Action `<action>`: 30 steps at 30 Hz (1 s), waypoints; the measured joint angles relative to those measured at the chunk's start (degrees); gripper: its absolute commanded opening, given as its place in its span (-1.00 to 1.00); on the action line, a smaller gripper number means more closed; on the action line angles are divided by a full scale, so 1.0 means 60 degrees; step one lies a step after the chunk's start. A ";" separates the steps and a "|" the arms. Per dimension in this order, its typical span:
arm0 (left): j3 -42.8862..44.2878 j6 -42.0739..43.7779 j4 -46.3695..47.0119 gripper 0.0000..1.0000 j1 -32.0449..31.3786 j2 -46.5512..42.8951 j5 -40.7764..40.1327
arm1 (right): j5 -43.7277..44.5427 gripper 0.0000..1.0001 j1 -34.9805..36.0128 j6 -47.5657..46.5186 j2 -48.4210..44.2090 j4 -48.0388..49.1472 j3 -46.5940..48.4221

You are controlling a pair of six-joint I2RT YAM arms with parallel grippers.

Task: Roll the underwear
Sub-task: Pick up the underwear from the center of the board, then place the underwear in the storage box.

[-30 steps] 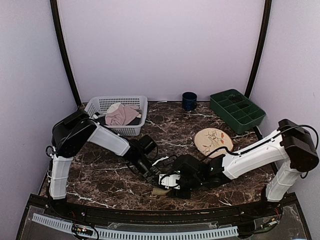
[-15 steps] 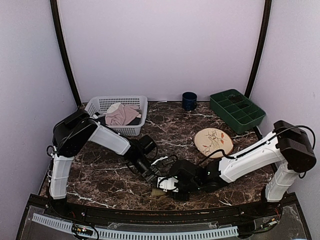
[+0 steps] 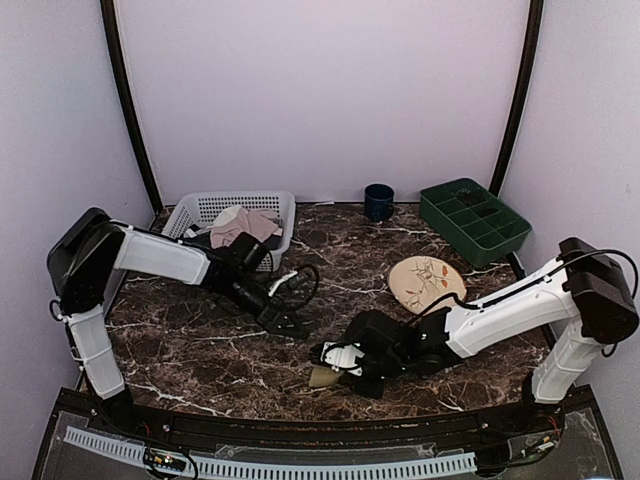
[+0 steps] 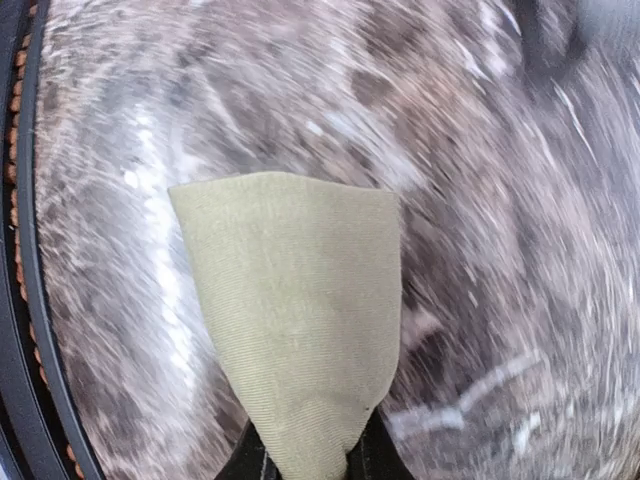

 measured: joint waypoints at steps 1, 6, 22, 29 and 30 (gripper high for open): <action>-0.0124 -0.0069 0.0007 0.88 0.0186 -0.0554 -0.0503 | -0.0007 -1.00 -0.0124 0.0237 -0.0193 -0.0095 -0.0106; -0.0280 -0.0262 0.0204 0.98 0.0499 -0.3297 -0.3085 | 0.0153 -1.00 -0.1370 0.1963 -0.1894 -0.0321 -0.0448; 0.0415 -0.2116 -0.0109 0.98 0.0466 -0.5297 -0.8102 | 0.2481 -1.00 -0.6900 0.6681 -0.3402 -0.3304 0.3646; 0.1435 -0.2459 -0.0987 0.98 0.0466 -0.4666 -0.9296 | 0.3082 -1.00 -0.9417 0.8455 -0.2149 -0.5162 0.5366; 0.1555 -0.2470 -0.1122 0.98 0.0466 -0.4605 -0.9366 | 0.3147 -1.00 -0.9672 0.8717 -0.1916 -0.5431 0.5519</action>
